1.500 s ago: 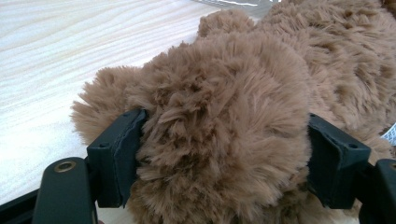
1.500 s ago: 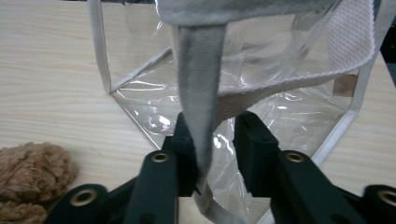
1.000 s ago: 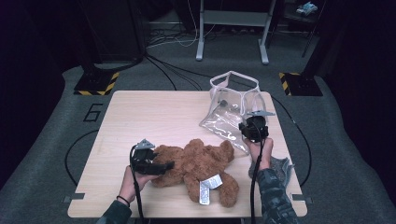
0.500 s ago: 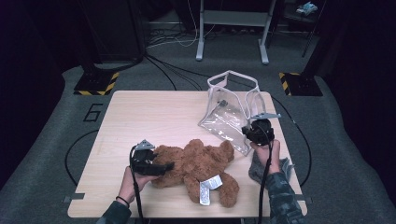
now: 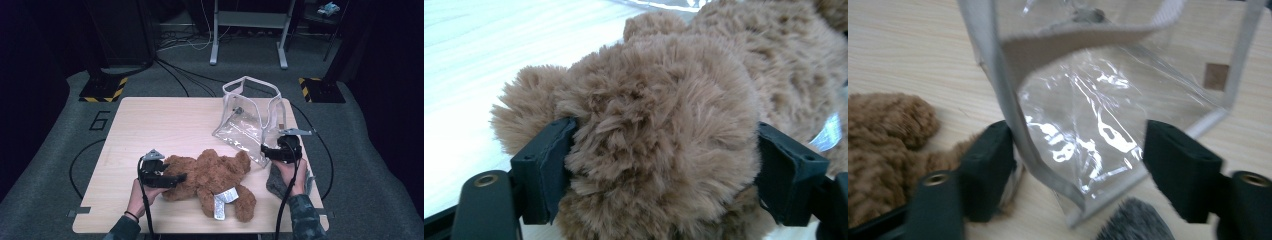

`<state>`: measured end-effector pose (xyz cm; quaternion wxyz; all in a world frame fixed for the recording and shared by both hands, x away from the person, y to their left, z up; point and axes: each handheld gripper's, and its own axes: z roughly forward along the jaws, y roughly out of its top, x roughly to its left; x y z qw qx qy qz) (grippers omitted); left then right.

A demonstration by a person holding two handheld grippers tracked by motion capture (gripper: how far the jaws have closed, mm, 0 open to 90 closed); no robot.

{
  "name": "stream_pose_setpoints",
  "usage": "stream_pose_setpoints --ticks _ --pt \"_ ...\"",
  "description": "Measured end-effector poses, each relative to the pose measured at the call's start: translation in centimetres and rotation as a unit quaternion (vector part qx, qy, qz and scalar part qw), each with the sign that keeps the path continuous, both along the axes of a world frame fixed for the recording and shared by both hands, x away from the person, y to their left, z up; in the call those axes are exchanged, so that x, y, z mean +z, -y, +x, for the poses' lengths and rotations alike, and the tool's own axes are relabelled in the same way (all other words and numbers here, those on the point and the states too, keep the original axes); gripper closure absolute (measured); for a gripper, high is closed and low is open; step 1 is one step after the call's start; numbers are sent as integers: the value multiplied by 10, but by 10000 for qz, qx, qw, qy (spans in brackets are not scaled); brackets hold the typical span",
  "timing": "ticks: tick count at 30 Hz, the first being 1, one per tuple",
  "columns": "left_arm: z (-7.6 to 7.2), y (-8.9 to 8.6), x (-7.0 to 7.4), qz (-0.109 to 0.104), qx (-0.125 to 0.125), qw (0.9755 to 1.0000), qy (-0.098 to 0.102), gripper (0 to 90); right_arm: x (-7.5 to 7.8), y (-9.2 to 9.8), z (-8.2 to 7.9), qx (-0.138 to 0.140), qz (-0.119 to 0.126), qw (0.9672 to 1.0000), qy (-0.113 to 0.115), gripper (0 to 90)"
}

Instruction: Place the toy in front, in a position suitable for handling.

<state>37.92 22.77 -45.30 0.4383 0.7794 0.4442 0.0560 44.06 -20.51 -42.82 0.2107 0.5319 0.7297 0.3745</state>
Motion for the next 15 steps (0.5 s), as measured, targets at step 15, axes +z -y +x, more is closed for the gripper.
stream_pose_setpoints --ticks 15 --pt "8 6 39 143 313 9984 448 86 -63 43 -52 -329 -433 9983 -224 0"
